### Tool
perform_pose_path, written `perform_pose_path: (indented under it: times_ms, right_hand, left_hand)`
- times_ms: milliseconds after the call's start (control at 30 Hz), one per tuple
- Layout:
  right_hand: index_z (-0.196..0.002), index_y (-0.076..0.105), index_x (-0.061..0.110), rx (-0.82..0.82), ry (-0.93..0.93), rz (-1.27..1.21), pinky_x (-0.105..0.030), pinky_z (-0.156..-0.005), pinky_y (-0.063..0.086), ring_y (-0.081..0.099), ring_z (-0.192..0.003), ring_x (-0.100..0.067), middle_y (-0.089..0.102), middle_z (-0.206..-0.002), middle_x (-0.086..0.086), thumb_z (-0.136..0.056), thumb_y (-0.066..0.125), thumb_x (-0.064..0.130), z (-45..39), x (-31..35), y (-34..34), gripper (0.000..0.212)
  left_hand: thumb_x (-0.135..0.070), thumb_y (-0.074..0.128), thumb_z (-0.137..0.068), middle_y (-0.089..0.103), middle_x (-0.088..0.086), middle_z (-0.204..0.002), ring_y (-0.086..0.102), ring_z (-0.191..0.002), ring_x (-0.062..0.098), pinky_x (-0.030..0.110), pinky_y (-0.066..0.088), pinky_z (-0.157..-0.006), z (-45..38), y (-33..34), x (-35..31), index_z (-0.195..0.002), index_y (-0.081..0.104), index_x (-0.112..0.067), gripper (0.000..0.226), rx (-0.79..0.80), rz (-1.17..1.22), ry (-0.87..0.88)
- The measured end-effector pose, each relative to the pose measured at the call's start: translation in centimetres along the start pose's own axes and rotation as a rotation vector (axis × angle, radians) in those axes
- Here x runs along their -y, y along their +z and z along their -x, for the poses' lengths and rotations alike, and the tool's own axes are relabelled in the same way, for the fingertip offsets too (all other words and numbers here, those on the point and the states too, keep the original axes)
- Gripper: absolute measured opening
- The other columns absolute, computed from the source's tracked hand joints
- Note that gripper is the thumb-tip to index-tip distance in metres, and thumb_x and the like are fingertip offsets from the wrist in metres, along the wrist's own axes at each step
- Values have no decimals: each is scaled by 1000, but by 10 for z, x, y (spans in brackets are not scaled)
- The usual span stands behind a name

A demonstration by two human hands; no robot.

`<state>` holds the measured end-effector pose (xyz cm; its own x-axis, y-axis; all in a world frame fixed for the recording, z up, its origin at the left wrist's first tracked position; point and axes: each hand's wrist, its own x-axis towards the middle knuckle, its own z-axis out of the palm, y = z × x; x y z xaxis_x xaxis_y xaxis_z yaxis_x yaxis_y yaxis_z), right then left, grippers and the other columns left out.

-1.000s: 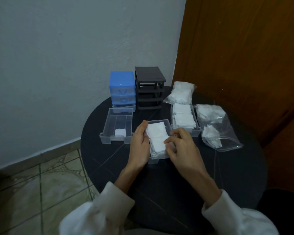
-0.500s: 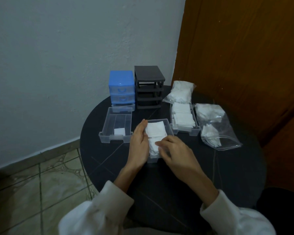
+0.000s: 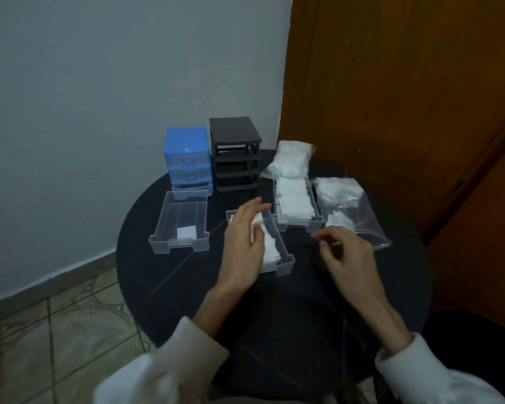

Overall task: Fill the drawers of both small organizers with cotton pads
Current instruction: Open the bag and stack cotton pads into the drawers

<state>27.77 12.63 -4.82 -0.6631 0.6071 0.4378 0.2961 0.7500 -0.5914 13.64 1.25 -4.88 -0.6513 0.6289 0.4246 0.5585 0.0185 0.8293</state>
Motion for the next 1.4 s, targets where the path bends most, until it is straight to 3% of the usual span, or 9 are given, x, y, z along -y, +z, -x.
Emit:
perform_pose_path:
  times_ms: [167,400,533,633,767,933,1067,1233,1400]
  right_hand:
    - [-96,67,15,-99,97,95,-2,-73,37,56,-84,-2,63,-95,5,-83,62,0,8,-30,-19,21]
    - [-111,66,9,-131,179,106,-16,-91,40,62,-102,-15,67,-112,-5,-80,60,-5,11,-57,-25,35]
    - [-121,61,12,-64,204,117,-12,-92,34,58,-109,-11,63,-120,-2,-83,60,-1,10,-64,-21,40]
    - [-122,60,8,-58,197,121,-14,-91,36,59,-108,-17,63,-120,-7,-85,61,2,8,-66,-15,37]
    - [-121,60,8,-96,168,112,-22,-89,43,61,-104,-19,64,-116,-8,-87,62,8,4,-65,-10,33]
    - [-105,67,11,-148,126,153,-34,-80,53,63,-89,-14,68,-100,-4,-87,62,12,0,-68,-10,18]
    - [-93,67,12,-165,99,175,-33,-73,53,62,-80,-12,67,-89,-3,-87,63,12,0,-70,-10,7]
    - [-103,66,12,-122,104,211,-29,-75,52,62,-86,-16,67,-98,-4,-83,68,13,2,-72,-9,20]
    - [-91,63,13,-113,61,274,-29,-67,50,59,-77,-15,63,-88,-3,-88,61,14,-1,-71,-9,4]
  left_hand:
    - [6,45,-89,55,-3,-124,45,-110,-8,1,30,-93,-7,43,-25,-119,57,-15,38,136,7,148]
    - [-1,49,-90,44,1,-137,39,-127,9,16,29,-106,-10,104,-35,-132,44,-16,45,346,-83,162]
    - [-3,44,-95,27,2,-152,21,-141,11,11,8,-108,-9,124,-28,-144,31,-12,51,330,-177,115]
    - [0,40,-95,32,7,-150,27,-140,16,20,16,-115,-10,131,-19,-144,33,-8,50,335,-224,122]
    - [-1,42,-95,46,9,-141,42,-131,18,29,32,-111,-11,131,-15,-140,40,-7,45,315,-184,86]
    - [-12,38,-100,48,5,-140,45,-128,14,28,35,-108,-11,130,-13,-141,41,-14,41,303,-171,59]
    - [-19,36,-101,50,4,-139,47,-126,14,29,37,-107,-10,131,-10,-140,43,-18,39,291,-134,39]
    - [-18,35,-101,53,6,-136,50,-124,15,33,40,-105,-12,131,-8,-139,43,-17,39,291,-89,20]
    - [-15,37,-101,54,6,-135,52,-121,15,30,42,-103,-12,130,-9,-140,42,-17,40,293,-98,25]
